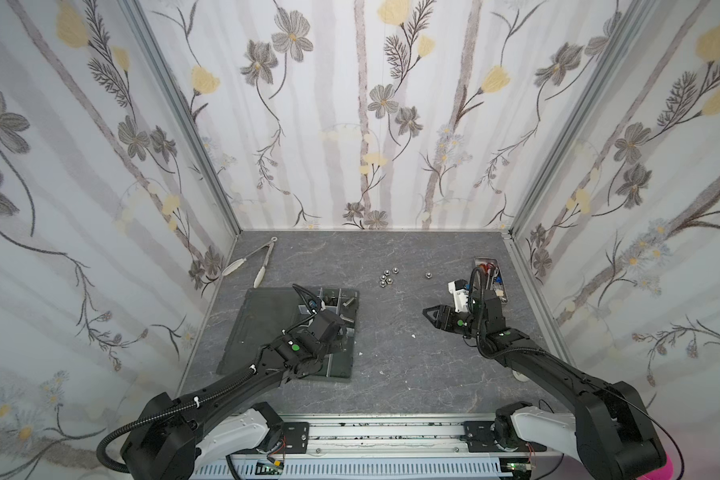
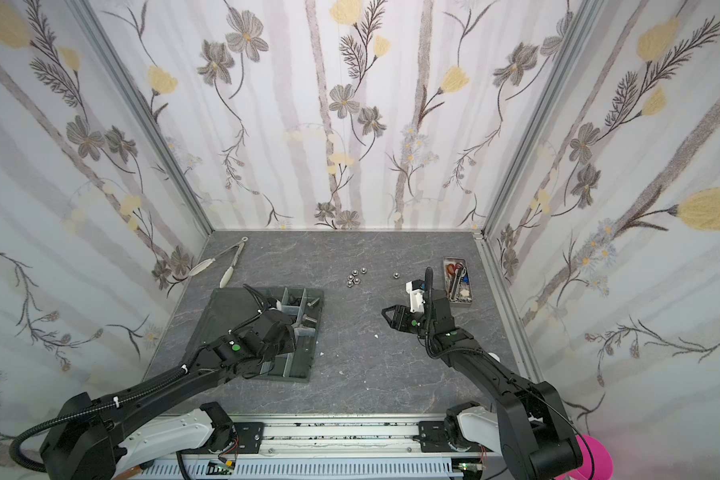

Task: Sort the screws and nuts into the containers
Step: 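Carry the wing nut with the left gripper over the wing-nut compartment, then open the left gripper to drop the wing nut into the compartment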

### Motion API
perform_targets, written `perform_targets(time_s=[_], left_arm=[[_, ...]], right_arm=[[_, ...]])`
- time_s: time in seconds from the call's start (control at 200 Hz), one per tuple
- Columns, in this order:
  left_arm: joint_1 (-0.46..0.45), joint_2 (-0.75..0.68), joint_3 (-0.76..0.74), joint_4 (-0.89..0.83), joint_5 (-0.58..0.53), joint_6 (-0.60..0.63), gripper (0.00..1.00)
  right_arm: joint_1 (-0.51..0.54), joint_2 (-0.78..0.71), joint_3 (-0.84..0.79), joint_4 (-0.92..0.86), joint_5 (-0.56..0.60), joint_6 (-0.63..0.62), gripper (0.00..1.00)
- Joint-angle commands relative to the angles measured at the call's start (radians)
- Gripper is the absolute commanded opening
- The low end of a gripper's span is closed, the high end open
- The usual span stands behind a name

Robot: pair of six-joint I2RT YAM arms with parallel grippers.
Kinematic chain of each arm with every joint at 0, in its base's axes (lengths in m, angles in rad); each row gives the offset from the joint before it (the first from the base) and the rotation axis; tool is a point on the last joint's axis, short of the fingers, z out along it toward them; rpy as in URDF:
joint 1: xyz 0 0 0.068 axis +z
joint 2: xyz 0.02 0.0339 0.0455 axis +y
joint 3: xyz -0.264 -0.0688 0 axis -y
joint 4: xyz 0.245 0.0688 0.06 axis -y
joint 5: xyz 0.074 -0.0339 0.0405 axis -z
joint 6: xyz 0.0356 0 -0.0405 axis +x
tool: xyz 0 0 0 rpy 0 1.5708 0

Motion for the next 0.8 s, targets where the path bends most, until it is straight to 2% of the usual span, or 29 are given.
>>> perform_targets(time_s=[0.0, 0.265, 0.53, 0.794], left_arm=[[0.003, -0.014, -0.019, -0.02, -0.026, -0.05, 0.14], [0.018, -0.003, -0.038, -0.031, -0.033, -0.066, 0.18], [0.036, -0.011, -0.006, -0.051, -0.047, -0.043, 0.47], [0.051, -0.078, 0.102, -0.099, -0.063, 0.04, 0.67]], right_arm=[[0.002, 0.014, 0.002, 0.046, -0.016, -0.006, 0.56], [0.002, 0.025, 0.002, 0.056, -0.018, -0.002, 0.56], [0.002, 0.005, 0.003, 0.028, 0.001, -0.006, 0.56], [0.015, 0.0, 0.046, -0.029, 0.05, -0.012, 0.55]])
